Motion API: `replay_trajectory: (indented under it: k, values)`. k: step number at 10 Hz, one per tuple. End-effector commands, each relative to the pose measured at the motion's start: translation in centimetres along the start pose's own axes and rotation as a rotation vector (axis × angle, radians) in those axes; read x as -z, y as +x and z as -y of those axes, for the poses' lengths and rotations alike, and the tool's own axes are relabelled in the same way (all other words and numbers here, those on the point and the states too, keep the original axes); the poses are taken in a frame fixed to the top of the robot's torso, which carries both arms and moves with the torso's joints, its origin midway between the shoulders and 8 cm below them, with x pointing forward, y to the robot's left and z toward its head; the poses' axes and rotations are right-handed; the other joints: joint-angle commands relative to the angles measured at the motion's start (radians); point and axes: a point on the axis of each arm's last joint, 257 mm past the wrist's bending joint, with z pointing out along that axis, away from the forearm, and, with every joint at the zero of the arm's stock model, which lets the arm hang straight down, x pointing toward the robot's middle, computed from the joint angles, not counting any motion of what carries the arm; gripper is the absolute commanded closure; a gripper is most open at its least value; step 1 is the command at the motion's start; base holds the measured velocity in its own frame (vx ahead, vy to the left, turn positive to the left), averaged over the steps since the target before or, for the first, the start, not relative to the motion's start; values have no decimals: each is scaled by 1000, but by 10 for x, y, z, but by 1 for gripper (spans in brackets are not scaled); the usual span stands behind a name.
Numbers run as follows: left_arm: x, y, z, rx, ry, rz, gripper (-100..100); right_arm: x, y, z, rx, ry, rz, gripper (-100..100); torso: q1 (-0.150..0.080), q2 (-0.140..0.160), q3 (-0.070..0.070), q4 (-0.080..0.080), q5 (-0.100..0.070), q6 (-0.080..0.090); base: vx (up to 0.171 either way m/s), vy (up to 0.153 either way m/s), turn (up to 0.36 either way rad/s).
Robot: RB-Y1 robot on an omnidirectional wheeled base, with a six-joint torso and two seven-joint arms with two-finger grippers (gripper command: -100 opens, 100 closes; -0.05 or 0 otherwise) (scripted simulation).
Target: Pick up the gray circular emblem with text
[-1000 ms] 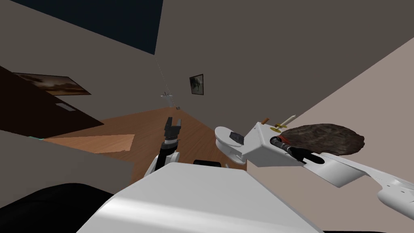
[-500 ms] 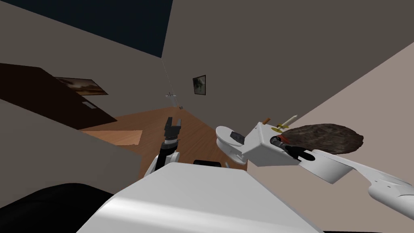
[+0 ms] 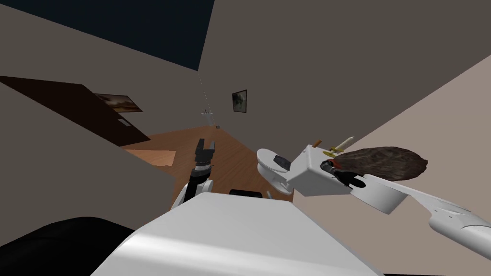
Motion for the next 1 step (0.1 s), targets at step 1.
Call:
replay_trajectory:
  k: [1]
  values:
    - [0,0,0,0,0,0,0,0,0,0,0,0,0,0,0,0,0,0,0,0,-6,-1,-4]
